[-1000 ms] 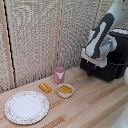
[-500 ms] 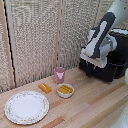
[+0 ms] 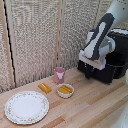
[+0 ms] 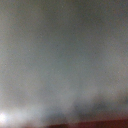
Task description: Carefully navigate your gripper to the air fryer's handle. Confidently seize the handle using your gripper. Gradually bring the handle toward yourself to access the air fryer.
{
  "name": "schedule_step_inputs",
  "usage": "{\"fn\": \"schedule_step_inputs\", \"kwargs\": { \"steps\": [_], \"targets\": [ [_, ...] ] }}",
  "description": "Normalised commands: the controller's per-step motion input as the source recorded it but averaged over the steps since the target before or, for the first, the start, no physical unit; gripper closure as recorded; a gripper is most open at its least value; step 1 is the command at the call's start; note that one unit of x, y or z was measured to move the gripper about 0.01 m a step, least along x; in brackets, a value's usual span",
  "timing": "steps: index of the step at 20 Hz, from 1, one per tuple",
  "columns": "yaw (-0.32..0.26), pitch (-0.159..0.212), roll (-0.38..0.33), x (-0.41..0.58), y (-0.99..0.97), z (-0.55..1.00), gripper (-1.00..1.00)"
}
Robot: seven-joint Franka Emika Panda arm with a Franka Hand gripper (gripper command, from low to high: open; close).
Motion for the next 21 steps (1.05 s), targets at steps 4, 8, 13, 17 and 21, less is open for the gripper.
{"fn": "schedule_step_inputs", "kwargs": {
  "steps": [4, 8, 13, 17, 21],
  "targets": [
    [-0.093, -0.056, 0.000, 0.175, 0.10, -0.15, -1.00],
    [-0.115, -0.055, 0.000, 0.071, 0.00, 0.17, -1.00],
    [-0.096, 0.004, -0.017, 0.020, 0.07, 0.67, -1.00],
    [-0.028, 0.033, -0.048, 0.036, 0.08, 0.62, -1.00],
    [-0.019, 0.064, -0.040, 0.057, 0.07, 0.52, -1.00]
  ]
}}
